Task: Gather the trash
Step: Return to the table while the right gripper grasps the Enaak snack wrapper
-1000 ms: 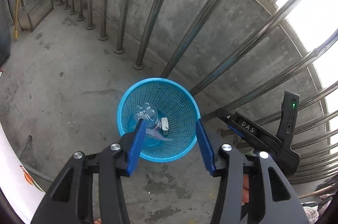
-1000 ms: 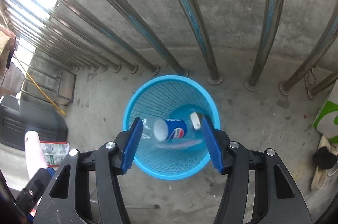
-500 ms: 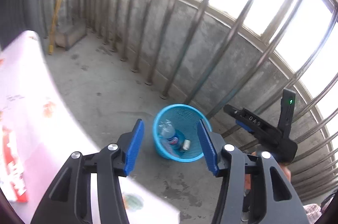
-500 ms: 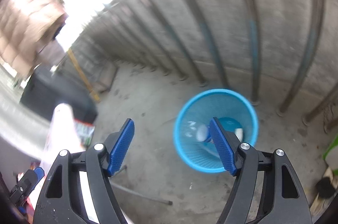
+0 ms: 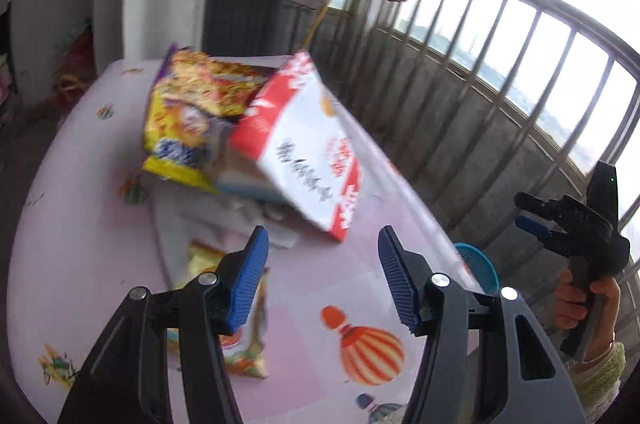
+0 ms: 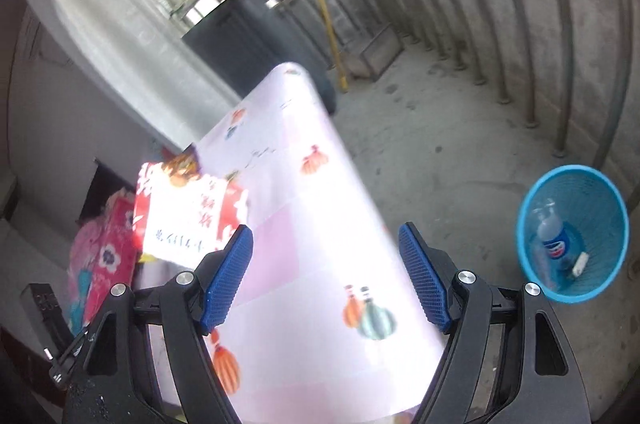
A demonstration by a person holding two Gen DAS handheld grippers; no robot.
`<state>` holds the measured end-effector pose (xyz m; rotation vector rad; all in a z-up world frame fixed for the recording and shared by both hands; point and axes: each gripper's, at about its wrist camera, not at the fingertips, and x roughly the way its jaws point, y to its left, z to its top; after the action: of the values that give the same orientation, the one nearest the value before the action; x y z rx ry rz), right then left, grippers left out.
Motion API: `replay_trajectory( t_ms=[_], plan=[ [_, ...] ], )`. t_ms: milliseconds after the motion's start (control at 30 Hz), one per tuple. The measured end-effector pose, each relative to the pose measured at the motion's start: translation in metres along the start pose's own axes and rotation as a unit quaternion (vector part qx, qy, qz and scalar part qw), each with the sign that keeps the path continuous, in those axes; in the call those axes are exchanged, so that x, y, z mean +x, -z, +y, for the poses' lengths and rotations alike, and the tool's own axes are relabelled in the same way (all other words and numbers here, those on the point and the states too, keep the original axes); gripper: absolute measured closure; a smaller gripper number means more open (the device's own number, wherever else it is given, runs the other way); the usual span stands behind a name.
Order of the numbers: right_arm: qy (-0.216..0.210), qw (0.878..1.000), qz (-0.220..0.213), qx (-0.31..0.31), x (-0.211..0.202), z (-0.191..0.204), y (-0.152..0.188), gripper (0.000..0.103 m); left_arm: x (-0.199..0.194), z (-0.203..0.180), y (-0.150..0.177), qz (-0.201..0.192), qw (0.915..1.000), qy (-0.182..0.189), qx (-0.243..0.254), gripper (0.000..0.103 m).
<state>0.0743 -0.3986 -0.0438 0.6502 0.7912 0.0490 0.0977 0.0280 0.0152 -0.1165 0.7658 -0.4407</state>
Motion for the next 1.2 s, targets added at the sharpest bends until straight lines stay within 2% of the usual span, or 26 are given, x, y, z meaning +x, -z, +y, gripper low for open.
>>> replay_trajectory(
  t_ms=[167, 300, 400, 533, 733, 1067, 1133, 1200],
  plan=[
    [-0.058, 0.993, 0.089, -0.044, 0.046, 0.059, 0.02, 0.041, -0.013, 0.068, 0.026, -0.003, 0.9957, -0.039, -0.084, 0.048],
    [-0.093, 0.98, 0.167, -0.054, 0.087, 0.103, 0.045, 0.053, -0.015, 0.097, 0.039, 0.001, 0.9918, -0.031, -0.124, 0.063],
    [-0.113, 0.968, 0.219, -0.055, 0.11, 0.126, 0.07, 0.058, -0.007, 0.104, 0.046, 0.015, 0.9912, -0.029, -0.128, 0.076],
    [-0.129, 0.955, 0.265, -0.041, 0.134, 0.139, 0.088, 0.061, 0.006, 0.107, 0.048, 0.035, 0.9916, -0.03, -0.121, 0.088],
    [-0.133, 0.944, 0.3, -0.033, 0.151, 0.153, 0.104, 0.065, 0.023, 0.112, 0.057, 0.065, 0.9905, -0.016, -0.12, 0.098],
    [-0.156, 0.934, 0.32, -0.015, 0.161, 0.164, 0.113, 0.075, 0.027, 0.11, 0.064, 0.077, 0.9895, 0.005, -0.122, 0.099],
    [-0.154, 0.935, 0.319, -0.018, 0.161, 0.167, 0.115, 0.078, 0.027, 0.11, 0.065, 0.077, 0.9894, 0.005, -0.123, 0.099],
    [-0.148, 0.937, 0.317, -0.018, 0.161, 0.167, 0.114, 0.086, 0.026, 0.11, 0.065, 0.076, 0.9891, 0.006, -0.126, 0.099]
  ],
)
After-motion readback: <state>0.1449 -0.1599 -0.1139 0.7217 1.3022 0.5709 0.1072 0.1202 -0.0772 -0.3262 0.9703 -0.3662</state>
